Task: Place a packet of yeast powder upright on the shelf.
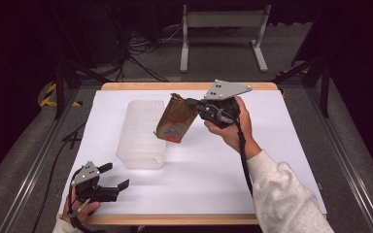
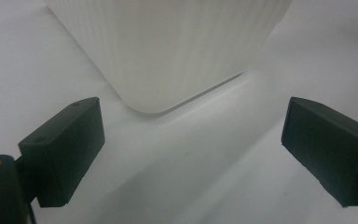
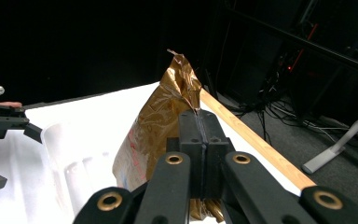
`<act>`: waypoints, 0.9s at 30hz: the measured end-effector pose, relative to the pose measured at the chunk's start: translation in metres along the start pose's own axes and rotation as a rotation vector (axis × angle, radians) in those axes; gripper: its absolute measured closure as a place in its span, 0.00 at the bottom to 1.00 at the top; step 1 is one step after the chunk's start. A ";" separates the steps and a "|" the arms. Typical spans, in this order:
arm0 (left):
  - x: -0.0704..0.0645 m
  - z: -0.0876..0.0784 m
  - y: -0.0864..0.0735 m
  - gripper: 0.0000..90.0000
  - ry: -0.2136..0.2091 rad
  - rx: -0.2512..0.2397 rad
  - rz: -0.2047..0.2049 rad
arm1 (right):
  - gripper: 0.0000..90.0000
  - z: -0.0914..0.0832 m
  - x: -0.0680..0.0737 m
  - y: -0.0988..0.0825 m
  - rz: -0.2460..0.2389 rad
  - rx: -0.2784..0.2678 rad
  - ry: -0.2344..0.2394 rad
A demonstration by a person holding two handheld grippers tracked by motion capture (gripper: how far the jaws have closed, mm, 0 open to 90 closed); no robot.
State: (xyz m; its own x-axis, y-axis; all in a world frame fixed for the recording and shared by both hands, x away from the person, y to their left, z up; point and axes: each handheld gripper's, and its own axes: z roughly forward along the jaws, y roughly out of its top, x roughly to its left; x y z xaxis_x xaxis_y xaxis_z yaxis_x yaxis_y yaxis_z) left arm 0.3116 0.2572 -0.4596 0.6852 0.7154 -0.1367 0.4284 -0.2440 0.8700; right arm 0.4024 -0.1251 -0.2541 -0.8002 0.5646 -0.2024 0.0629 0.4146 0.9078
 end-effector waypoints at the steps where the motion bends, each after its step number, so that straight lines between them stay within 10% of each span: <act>1: 0.000 0.000 0.000 0.08 0.001 0.001 0.000 | 1.00 0.002 0.001 0.000 -0.001 0.001 0.006; 27: 0.001 -0.002 -0.001 0.08 -0.016 -0.025 -0.002 | 1.00 0.084 0.000 0.030 -0.046 0.053 -0.002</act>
State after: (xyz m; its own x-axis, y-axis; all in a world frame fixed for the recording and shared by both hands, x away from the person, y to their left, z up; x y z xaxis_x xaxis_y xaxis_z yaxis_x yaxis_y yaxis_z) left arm 0.3105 0.2598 -0.4597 0.6940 0.7050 -0.1461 0.4152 -0.2261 0.8812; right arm 0.4539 -0.0524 -0.2574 -0.8016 0.5457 -0.2441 0.0579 0.4773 0.8769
